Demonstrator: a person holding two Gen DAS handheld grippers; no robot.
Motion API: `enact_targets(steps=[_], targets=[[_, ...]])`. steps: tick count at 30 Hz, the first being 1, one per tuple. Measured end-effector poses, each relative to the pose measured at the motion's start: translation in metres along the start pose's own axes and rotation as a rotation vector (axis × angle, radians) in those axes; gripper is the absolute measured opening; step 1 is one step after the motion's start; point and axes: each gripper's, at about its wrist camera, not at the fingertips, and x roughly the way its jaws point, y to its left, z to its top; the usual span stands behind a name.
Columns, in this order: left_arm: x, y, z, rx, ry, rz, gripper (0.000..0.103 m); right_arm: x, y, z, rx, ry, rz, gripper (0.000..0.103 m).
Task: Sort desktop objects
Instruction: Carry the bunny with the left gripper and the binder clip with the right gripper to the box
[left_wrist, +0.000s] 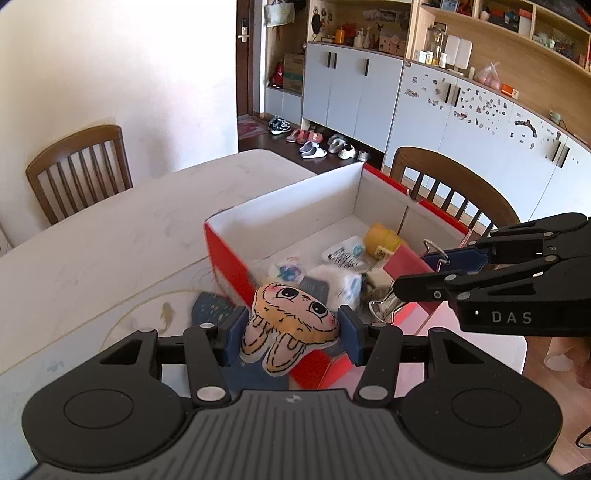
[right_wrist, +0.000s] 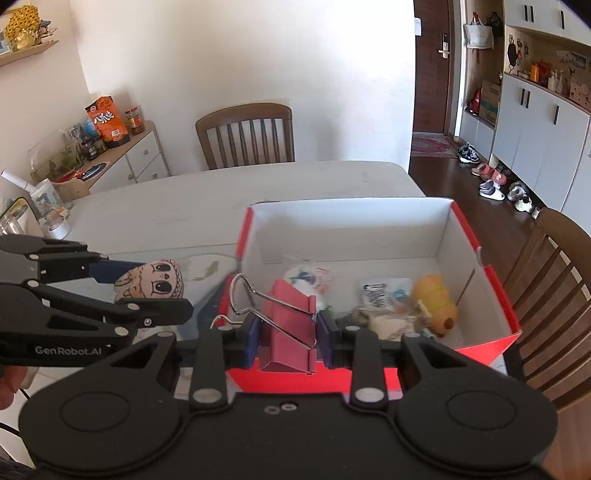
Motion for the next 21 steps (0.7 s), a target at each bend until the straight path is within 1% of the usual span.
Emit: enact_targets(steps=[8, 14, 21], targets=[[0.026, -0.014, 0.03, 0.011, 0.004, 0.004, 0.052, 0.008, -0.035, 0.01, -0.002, -0.002, -0.02, 0.031], [0.054, -0.015, 0.053, -0.001, 0.051, 0.009, 0.052, 0.024, -0.061, 0.018, 0.01, 0.015, -0.025, 0.031], [0.097, -0.015, 0.078, 0.006, 0.111, 0.025, 0.052, 0.046, -0.076, 0.032, -0.007, 0.024, -0.033, 0.031]])
